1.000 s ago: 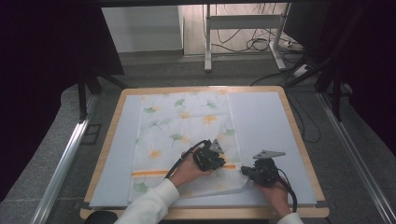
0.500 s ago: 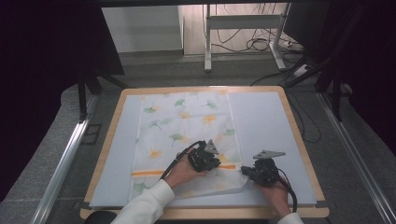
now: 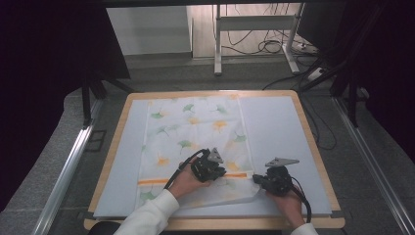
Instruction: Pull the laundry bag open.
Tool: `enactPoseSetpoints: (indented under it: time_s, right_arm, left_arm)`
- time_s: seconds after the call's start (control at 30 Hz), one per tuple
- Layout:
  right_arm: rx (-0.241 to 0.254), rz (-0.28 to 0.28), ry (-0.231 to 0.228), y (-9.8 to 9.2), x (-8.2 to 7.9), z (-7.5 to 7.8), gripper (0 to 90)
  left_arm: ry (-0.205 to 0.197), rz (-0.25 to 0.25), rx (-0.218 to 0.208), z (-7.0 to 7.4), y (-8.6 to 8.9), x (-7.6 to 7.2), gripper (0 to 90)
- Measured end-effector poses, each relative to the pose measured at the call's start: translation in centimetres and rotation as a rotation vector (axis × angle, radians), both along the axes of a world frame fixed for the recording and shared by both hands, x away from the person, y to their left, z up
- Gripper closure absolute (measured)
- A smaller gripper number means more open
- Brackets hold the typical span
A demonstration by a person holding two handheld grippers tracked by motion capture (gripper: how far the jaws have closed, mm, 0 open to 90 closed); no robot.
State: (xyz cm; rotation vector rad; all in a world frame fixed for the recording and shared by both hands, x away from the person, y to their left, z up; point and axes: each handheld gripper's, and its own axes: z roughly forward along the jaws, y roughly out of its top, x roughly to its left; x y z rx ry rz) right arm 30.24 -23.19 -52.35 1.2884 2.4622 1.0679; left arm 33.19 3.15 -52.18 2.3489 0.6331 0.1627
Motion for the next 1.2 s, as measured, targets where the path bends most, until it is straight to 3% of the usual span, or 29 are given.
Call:
enactPoseSetpoints:
  time_s: [0.67, 0.77, 0.93, 1.2]
  right_arm:
    - [0.0, 0.004, -0.005, 0.0, 0.0, 0.0, 89.9]
    - [0.001, 0.005, -0.004, 0.0, 0.0, 0.0, 89.8]
    - [-0.001, 0.011, -0.006, 0.0, 0.0, 0.0, 89.8]
    - [-0.003, 0.008, -0.01, 0.0, 0.0, 0.0, 89.8]
  left_arm:
    - [0.02, 0.033, -0.007, -0.1, 1.6, -0.2, 85.3]
    - [0.005, 0.033, 0.007, 0.0, 2.0, -0.3, 85.3]
    - [0.02, 0.058, -0.019, -0.2, 2.5, -0.5, 85.3]
    - [0.0, 0.075, 0.004, -0.1, 3.1, -1.0, 85.3]
